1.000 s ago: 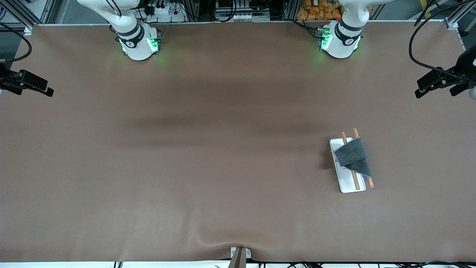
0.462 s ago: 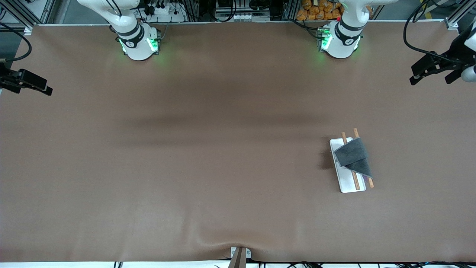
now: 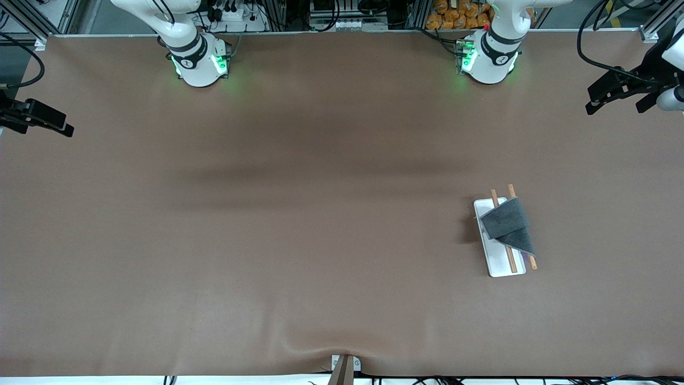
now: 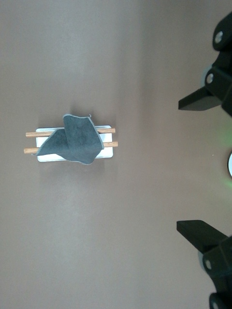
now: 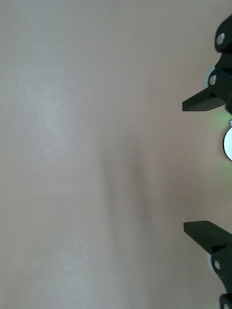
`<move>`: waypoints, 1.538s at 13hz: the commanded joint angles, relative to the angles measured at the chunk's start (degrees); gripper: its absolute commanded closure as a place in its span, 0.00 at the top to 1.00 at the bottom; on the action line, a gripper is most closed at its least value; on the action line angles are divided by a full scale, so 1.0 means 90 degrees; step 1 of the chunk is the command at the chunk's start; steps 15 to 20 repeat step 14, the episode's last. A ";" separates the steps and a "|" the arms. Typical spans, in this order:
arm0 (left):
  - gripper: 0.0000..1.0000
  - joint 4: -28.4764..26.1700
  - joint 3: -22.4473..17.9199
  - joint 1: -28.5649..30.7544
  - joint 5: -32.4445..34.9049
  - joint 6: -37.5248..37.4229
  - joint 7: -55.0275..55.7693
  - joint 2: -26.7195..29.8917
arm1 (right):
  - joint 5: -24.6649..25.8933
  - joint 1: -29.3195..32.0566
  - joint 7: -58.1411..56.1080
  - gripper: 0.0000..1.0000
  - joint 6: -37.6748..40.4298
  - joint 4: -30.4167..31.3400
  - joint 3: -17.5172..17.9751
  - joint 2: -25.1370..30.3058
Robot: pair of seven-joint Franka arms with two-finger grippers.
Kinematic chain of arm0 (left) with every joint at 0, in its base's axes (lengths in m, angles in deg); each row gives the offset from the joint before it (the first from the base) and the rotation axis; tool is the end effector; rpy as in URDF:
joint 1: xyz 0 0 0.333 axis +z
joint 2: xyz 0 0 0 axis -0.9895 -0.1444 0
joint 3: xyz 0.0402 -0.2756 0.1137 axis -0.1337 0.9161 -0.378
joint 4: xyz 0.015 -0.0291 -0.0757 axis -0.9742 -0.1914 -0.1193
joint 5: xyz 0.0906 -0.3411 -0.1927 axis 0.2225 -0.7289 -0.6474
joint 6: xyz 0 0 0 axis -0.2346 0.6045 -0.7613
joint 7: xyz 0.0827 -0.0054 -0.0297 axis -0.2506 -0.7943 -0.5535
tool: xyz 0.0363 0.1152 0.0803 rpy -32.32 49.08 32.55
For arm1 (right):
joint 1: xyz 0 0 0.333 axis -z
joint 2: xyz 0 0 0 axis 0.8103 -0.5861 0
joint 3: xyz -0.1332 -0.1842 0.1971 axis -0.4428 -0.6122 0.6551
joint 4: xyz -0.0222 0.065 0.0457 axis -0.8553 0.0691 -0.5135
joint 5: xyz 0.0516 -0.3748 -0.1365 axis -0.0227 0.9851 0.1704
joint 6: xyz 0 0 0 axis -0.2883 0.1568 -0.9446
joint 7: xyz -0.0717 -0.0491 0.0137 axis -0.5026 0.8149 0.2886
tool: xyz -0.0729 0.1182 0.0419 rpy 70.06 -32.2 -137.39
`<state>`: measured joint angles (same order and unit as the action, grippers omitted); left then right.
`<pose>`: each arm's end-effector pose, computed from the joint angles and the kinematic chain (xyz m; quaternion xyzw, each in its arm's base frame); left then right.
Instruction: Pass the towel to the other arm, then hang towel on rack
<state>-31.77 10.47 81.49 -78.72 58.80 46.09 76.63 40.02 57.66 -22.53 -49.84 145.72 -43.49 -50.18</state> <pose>0.5116 -0.0324 0.6090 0.9999 0.0141 0.0083 0.0006 0.5472 -0.0345 0.5920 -0.9974 0.0510 0.0472 0.0186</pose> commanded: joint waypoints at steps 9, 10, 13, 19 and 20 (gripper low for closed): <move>1.00 0.0187 -0.0009 -0.0104 0.0442 -0.0464 0.0034 0.0063 | 0.0079 0.0066 -0.0007 1.00 0.0076 -0.0072 0.0064 0.0026; 1.00 0.0187 -0.0018 -0.0113 0.0433 -0.0464 -0.0014 0.0063 | 0.0079 0.0066 -0.0007 1.00 0.0086 -0.0072 0.0064 0.0026; 1.00 0.0187 -0.0048 -0.0113 0.0403 -0.0455 0.0043 0.0054 | 0.0079 0.0066 -0.0007 1.00 0.0076 -0.0072 0.0064 0.0016; 1.00 0.0187 -0.0048 -0.0123 0.0423 -0.0455 0.0054 0.0054 | 0.0079 0.0066 -0.0007 1.00 0.0076 -0.0072 0.0064 0.0016; 1.00 0.0187 -0.0048 -0.0123 0.0423 -0.0455 0.0054 0.0054 | 0.0079 0.0066 -0.0007 1.00 0.0076 -0.0072 0.0064 0.0016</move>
